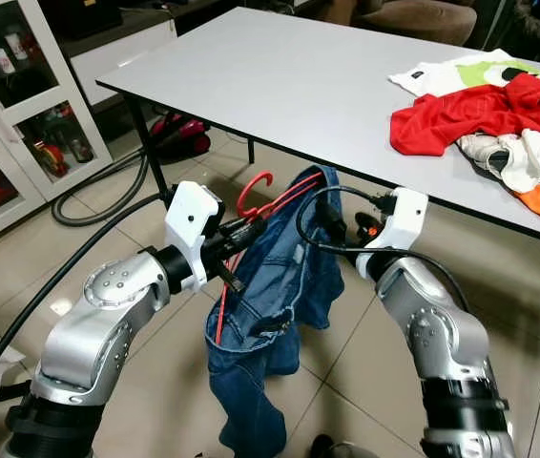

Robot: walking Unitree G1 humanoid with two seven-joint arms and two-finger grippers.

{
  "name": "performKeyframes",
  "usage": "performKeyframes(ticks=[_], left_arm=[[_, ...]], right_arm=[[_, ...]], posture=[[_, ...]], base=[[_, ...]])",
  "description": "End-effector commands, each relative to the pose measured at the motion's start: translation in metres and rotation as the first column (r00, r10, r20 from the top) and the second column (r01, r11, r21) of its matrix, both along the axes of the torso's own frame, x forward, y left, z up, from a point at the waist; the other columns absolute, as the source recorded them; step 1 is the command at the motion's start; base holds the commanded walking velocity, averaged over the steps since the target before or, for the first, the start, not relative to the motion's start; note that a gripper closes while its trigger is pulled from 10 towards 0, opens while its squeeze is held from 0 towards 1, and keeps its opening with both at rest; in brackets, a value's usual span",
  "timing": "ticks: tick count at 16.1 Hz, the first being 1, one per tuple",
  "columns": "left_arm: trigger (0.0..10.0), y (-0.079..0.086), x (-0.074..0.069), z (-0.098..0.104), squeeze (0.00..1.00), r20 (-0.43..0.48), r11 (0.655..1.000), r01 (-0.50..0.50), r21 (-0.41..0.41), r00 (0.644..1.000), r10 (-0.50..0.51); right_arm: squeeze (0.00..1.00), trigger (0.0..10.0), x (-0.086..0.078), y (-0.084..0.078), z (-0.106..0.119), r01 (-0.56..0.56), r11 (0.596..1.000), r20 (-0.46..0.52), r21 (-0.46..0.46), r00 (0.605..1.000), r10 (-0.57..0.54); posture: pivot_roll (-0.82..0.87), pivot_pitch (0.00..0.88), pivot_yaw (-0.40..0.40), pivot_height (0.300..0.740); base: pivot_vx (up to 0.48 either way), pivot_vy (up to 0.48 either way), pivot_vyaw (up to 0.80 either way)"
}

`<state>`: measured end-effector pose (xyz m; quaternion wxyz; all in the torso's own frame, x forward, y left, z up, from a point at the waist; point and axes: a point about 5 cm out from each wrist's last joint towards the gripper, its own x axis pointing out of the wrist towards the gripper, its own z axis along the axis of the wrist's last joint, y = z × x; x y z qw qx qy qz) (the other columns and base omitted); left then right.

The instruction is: Hang hanger

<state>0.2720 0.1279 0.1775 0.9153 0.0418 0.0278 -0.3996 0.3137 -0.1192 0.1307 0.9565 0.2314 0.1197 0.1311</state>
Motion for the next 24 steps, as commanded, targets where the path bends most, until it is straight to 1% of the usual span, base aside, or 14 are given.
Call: performKeyframes(ticks=[1, 2, 4, 7, 9, 11, 12, 17, 19, 24], left_arm=[[10.0, 0.000, -0.001, 0.003, 0.00, 0.023, 1.000, 0.008, 0.000, 1.000, -0.008], [10.0, -0.001, -0.001, 0.003, 0.00, 0.023, 1.000, 0.009, 0.001, 1.000, -0.009], [10.0, -0.001, -0.001, 0.003, 0.00, 0.022, 1.000, 0.010, 0.000, 1.000, -0.010], [10.0, -0.002, -0.001, 0.003, 0.00, 0.023, 1.000, 0.013, -0.002, 1.000, -0.012], [10.0, -0.003, -0.001, 0.004, 0.00, 0.024, 1.000, 0.017, -0.005, 1.000, -0.017], [10.0, -0.007, -0.003, 0.004, 0.00, 0.025, 0.999, 0.037, -0.005, 0.999, -0.037], [10.0, -0.008, -0.004, 0.005, 0.00, 0.025, 0.999, 0.042, -0.007, 0.999, -0.041], [10.0, -0.010, -0.007, 0.002, 0.00, 0.010, 0.998, 0.067, -0.001, 0.998, -0.067], [10.0, -0.010, -0.008, 0.001, 0.00, 0.003, 0.997, 0.074, 0.006, 0.997, -0.074], [10.0, -0.011, -0.008, -0.002, 0.00, -0.006, 0.995, 0.094, 0.023, 0.996, -0.094]], right_arm=[[0.00, 10.0, 0.004, 0.002, 0.000, -0.002, 1.000, -0.032, 0.024, 0.999, 0.003], [0.00, 10.0, 0.005, 0.003, -0.001, -0.007, 1.000, -0.044, 0.022, 0.999, 0.008], [0.00, 10.0, 0.009, 0.006, -0.005, -0.032, 0.999, -0.077, -0.010, 0.997, 0.031], [0.00, 10.0, 0.015, 0.008, -0.003, -0.051, 0.998, -0.072, -0.028, 0.996, 0.049], [0.00, 10.0, 0.019, 0.010, -0.003, -0.069, 0.997, -0.085, -0.039, 0.994, 0.065], [0.00, 10.0, 0.024, 0.014, -0.007, -0.083, 0.996, -0.135, -0.035, 0.988, 0.077], [0.00, 0.0, 0.026, 0.013, -0.009, -0.080, 0.996, -0.151, -0.037, 0.986, 0.073], [0.00, 0.0, 0.027, 0.013, -0.014, -0.092, 0.994, -0.183, -0.056, 0.980, 0.081], [0.00, 0.0, 0.025, 0.009, -0.018, -0.085, 0.994, -0.196, -0.062, 0.978, 0.072], [0.00, 0.0, 0.025, 0.000, -0.014, -0.058, 0.997, -0.162, -0.045, 0.985, 0.050]], posture=[[0.01, 0.055, 0.045, 0.740], [0.01, 0.056, 0.044, 0.740], [0.01, 0.055, 0.044, 0.740], [0.01, 0.054, 0.043, 0.740], [0.01, 0.053, 0.041, 0.740], [0.01, 0.054, 0.038, 0.740], [0.01, 0.054, 0.037, 0.740], [0.02, 0.057, 0.033, 0.740], [0.01, 0.054, 0.034, 0.740], [0.00, 0.041, 0.035, 0.740]], base=[[0.000, 0.000, 0.00], [0.000, 0.000, 0.00], [0.000, 0.000, 0.00], [0.000, 0.000, 0.00], [0.000, 0.000, 0.00], [0.000, 0.000, 0.00], [0.000, 0.000, 0.00], [0.000, 0.000, 0.00], [0.000, 0.000, 0.00], [0.000, 0.000, 0.00]])
